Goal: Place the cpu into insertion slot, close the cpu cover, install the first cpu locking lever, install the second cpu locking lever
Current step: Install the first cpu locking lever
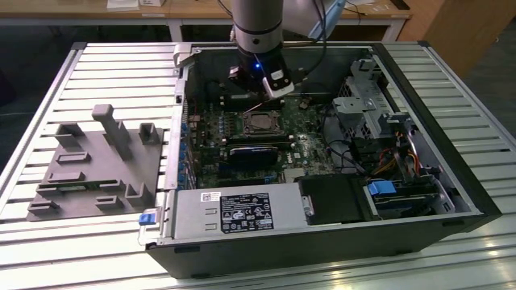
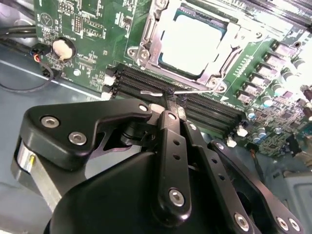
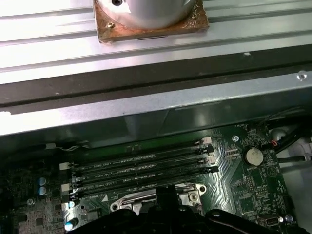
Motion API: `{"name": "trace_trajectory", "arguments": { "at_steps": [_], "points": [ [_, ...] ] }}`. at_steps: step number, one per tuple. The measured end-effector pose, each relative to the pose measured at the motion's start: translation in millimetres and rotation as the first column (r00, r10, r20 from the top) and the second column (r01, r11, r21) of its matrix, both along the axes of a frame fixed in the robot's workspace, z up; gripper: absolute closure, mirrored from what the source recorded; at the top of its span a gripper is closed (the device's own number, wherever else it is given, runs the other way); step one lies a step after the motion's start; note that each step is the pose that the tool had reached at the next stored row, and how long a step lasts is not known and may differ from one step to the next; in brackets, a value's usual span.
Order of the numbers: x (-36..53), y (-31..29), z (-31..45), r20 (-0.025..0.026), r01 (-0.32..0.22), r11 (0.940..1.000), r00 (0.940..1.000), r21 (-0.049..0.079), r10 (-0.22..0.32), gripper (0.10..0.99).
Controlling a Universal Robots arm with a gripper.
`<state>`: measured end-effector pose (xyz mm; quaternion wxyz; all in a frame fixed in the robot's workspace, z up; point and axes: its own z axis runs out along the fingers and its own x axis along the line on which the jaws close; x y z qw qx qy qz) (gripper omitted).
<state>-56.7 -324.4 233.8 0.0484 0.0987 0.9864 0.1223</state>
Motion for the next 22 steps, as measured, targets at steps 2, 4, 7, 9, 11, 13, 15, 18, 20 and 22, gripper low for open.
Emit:
{"name": "trace_trajectory", "arguments": {
  "at_steps": [2, 4, 7, 9, 11, 13, 15, 18, 20, 22],
  "points": [
    [0.0, 0.1, -1.0, 0.0023, 0.0, 1.0, 1.0, -0.001, 0.0, 0.984],
    [-0.1, 0.5, -2.0, 0.0063, 0.0, 1.0, 1.0, -0.001, 0.0, 0.984],
    [-0.1, 2.1, -3.4, 0.0108, 0.0, 1.0, 0.9999, -0.001, 0.0, 0.984],
    [-0.1, 3.8, -4.1, 0.0129, 0.0, 1.0, 0.9999, -0.001, 0.0, 0.984],
    [-0.1, 5.1, -5.0, 0.0153, 0.0, 1.0, 0.9999, -0.001, 0.0, 0.984],
    [-0.2, 5.4, -6.3, 0.0202, 0.0, 1.0, 0.9998, -0.001, 0.0, 0.984],
    [-0.2, 5.5, -8.0, 0.0289, 0.0, 1.0, 0.9996, -0.001, 0.0, 0.984],
    [-0.1, 5.4, -10.0, 0.0378, 0.0, 1.0, 0.9993, -0.001, 0.0, 0.984],
    [-0.2, 5.4, -10.1, 0.0378, 0.001, 1.0, 0.9993, -0.002, -0.001, 0.984],
    [-0.2, 5.4, -10.3, 0.0379, 0.002, 1.0, 0.9993, -0.002, -0.002, 0.984]
  ]
}}
